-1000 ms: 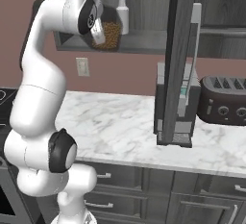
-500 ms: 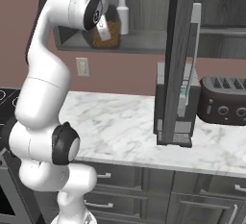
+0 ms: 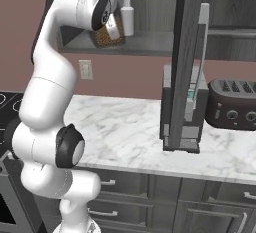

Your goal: Pick the jar and candle from the dining table and place them in the open cabinet. Close the cabinet after placing the objects.

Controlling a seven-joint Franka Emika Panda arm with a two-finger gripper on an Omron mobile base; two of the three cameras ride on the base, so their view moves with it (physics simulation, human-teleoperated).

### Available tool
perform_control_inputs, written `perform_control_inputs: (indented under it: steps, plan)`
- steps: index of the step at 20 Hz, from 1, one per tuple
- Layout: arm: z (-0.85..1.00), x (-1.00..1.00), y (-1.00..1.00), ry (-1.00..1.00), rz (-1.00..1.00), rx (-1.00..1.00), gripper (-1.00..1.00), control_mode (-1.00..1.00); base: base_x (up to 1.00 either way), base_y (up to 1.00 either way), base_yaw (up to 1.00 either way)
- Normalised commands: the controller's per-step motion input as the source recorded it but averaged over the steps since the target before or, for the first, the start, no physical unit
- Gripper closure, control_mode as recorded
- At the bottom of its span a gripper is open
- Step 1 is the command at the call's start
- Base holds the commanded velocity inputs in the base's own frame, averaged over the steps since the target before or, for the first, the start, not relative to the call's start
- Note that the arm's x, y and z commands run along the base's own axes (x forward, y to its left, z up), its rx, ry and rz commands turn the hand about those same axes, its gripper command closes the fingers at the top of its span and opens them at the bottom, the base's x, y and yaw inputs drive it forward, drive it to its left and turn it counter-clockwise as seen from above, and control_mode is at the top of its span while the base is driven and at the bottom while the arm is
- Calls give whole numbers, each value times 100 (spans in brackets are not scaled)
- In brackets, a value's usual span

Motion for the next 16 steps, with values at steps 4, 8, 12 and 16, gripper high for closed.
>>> perform_control_inputs:
  steps: [4,8,12,16]
  plan:
    - [0,29,0,-3,0,0,100,-100,0,0,0]
    - [0,39,7,0,0,-1,100,-100,0,0,0]
    - [-1,23,1,0,-7,0,100,-100,0,0,0]
    - [-3,21,19,0,-10,0,100,-100,0,0,0]
